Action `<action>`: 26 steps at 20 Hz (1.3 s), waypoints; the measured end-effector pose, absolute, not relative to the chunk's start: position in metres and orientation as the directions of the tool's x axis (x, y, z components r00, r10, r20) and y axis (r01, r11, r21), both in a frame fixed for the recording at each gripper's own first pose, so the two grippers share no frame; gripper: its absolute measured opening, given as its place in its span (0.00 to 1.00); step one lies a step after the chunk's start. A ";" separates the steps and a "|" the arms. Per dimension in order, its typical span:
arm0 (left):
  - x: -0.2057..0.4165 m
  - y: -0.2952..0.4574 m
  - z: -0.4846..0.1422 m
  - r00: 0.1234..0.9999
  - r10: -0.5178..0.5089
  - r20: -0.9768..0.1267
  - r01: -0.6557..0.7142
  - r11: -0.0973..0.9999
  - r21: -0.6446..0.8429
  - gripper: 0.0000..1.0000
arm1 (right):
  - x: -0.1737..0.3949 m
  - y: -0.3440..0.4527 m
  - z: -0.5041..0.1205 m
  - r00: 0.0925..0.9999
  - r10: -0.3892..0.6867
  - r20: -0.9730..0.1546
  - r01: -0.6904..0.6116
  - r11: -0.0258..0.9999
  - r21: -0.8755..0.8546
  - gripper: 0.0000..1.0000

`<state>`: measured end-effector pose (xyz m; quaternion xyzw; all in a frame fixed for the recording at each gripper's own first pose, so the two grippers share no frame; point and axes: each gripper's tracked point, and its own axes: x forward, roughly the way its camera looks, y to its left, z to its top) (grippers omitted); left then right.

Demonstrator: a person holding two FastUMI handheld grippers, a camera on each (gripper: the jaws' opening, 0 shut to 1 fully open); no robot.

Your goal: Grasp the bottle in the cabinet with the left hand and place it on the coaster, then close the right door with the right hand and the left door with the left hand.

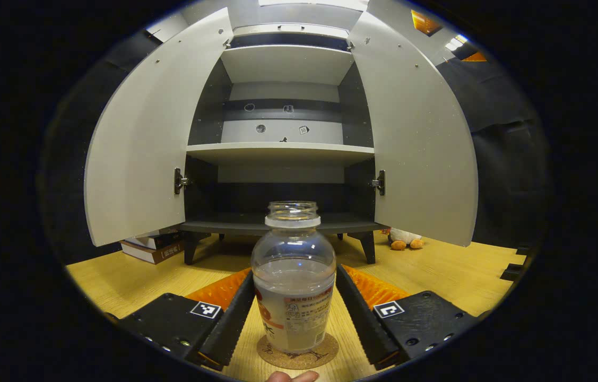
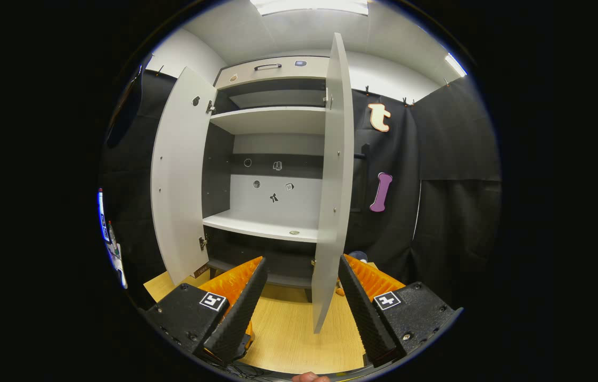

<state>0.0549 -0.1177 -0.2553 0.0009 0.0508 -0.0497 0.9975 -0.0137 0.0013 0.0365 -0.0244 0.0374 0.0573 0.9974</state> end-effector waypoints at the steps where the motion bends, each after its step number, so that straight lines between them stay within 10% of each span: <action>1: 0.054 -0.117 -0.254 0.990 -0.098 -0.102 0.099 0.995 -0.004 0.94 | -0.014 0.002 0.038 0.991 0.113 -0.072 -0.117 0.992 -0.047 0.83; 26: 0.017 -0.107 -0.019 0.985 -0.174 0.017 0.174 0.984 -0.022 0.95 | 0.006 -0.035 0.052 0.984 0.127 0.122 -0.141 0.984 0.110 0.83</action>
